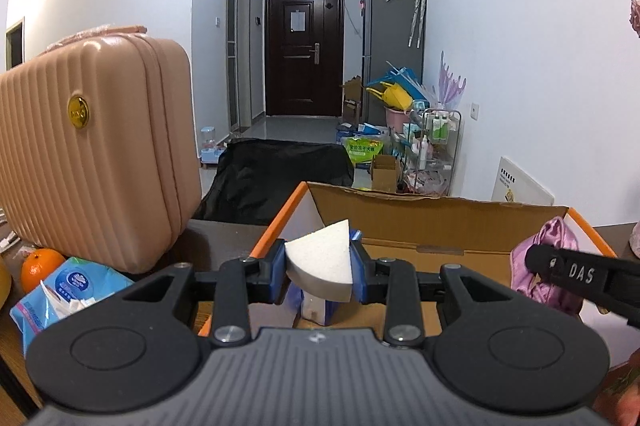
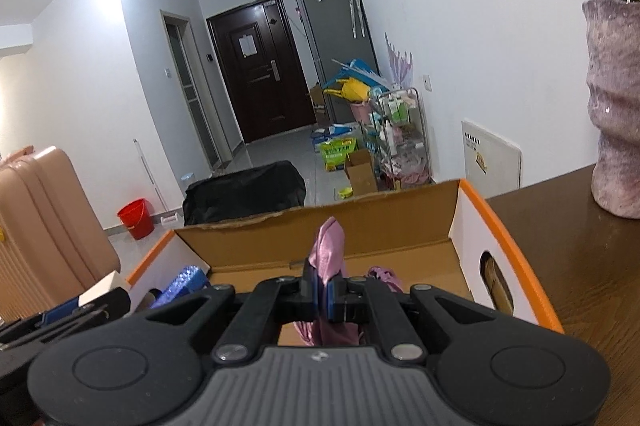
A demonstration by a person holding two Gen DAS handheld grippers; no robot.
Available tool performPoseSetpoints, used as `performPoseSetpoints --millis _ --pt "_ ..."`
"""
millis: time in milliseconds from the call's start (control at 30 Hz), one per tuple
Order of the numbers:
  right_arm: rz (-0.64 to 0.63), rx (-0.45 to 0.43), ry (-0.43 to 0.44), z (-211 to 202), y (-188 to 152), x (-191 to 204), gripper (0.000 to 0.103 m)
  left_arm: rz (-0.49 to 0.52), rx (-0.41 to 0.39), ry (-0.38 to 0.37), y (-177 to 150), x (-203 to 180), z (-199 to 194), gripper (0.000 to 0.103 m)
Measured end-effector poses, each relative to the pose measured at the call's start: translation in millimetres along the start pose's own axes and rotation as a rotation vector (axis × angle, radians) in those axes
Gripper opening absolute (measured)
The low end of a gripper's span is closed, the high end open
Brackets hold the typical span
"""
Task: Organize soft objects
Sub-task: 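Carry the wedge sponge and pink bow in both grippers toward the cardboard box, then lower the sponge and bow into the cardboard box and open both grippers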
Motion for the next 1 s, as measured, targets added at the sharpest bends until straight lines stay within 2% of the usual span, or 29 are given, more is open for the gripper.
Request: performPoseSetpoints --millis 467,533,567,633,667,733,767,800,833,900,1000 --pt "-0.003 0.027 -0.009 16 -3 0 0.004 0.017 0.033 -0.019 -5 -5 11 0.034" --pt "-0.005 0.025 -0.009 16 -3 0 0.006 0.018 0.038 -0.028 -5 -6 12 0.036" --pt "-0.007 0.023 -0.009 16 -3 1 0.011 0.017 0.039 -0.03 -5 -6 13 0.037" --pt "-0.01 0.018 -0.015 13 -5 0 0.015 0.015 0.039 -0.037 -6 -6 11 0.054" --pt "-0.009 0.013 -0.018 13 -5 0 0.017 0.014 0.037 -0.037 -7 -6 10 0.059" --pt "-0.006 0.008 -0.02 10 -6 -1 0.028 0.009 0.026 -0.025 -7 -4 8 0.081" --pt "-0.002 0.003 -0.023 9 -6 -2 0.04 0.007 0.022 -0.02 -7 -3 6 0.086" --pt "0.0 -0.003 -0.03 7 -7 -2 0.053 0.002 0.021 -0.012 -7 -2 6 0.099" --pt "0.004 -0.01 -0.038 6 -6 -3 0.06 -0.004 0.014 0.0 -7 -1 5 0.102" --pt "0.014 -0.03 -0.052 2 -5 -5 0.08 -0.016 0.002 0.009 -6 1 3 0.103" --pt "0.04 -0.051 -0.087 -1 -4 -10 0.095 -0.033 0.019 0.0 -7 4 5 0.103"
Point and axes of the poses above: each gripper's, at about its wrist camera, not at the fingertips, and z roughly the way its jaws point, x to its left, y to its top, the point moved 10 cm from there along z, roughly the way its jaws point, and after that the axes turned 15 degrees about x, right-handed, at the moved point
